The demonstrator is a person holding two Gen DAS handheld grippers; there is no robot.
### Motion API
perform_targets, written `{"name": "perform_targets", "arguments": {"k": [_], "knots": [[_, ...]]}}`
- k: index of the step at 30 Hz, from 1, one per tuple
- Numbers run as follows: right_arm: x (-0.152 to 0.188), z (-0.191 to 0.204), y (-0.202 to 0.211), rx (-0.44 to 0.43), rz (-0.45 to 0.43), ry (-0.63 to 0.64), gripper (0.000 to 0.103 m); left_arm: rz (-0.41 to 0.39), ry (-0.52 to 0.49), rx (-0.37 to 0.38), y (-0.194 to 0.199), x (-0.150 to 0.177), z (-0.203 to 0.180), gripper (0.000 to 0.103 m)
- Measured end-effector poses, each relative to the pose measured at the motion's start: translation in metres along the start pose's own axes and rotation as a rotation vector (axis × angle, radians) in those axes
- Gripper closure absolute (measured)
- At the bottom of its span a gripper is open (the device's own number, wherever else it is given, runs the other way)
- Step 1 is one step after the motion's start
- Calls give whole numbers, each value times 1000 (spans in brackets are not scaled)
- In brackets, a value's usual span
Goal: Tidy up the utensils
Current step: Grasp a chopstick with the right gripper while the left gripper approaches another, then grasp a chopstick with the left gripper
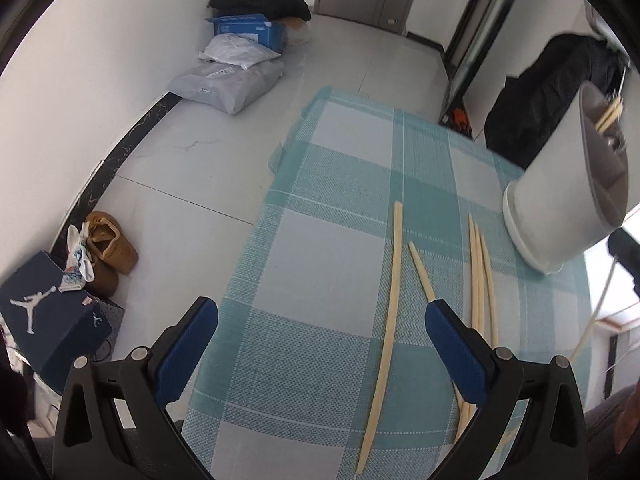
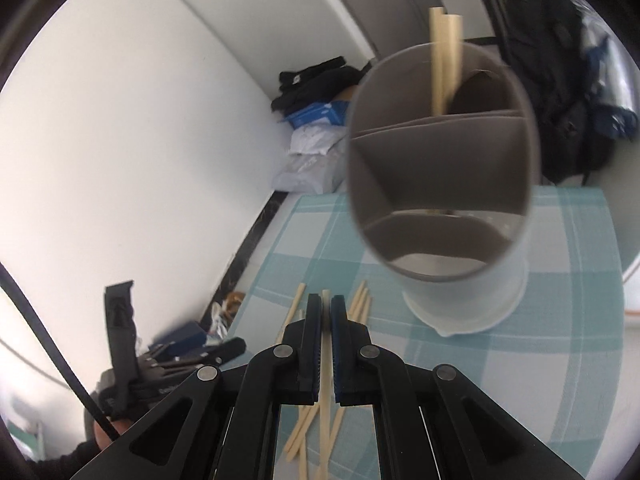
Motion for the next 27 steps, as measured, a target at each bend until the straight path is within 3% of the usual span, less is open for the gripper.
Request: {"name": "perform_targets", "arguments": {"k": [6,15,21,24,27], "knots": [[0,-29,8,-21,-56,-91,99,81,-43,-58,-20,-2,-6,1],[-6,-29,23,-39,-125,-47,99,170,-130,-79,-45,-26,-21,8],[-7,-43,30,-42,-148,-64,99,203,-171,-75,-56,-46,-30,29],[-8,-50,33,-44,-155,-77,99,212,-194,-67,-60,-50,-39,44],[-7,-56,35,-43,-153,-82,99,232,-199,-49,-61,-54,-47,78]]}}
Point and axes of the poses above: each gripper's, at about its wrist camera, not at the fingertips, and y roughly against the way its jaws point, z to its left, x to its underside, the point moved 1 cm from there along -y, roughly the way its jaws point, and after that the axes turned 11 degrees about x, right-handed, at the moved point
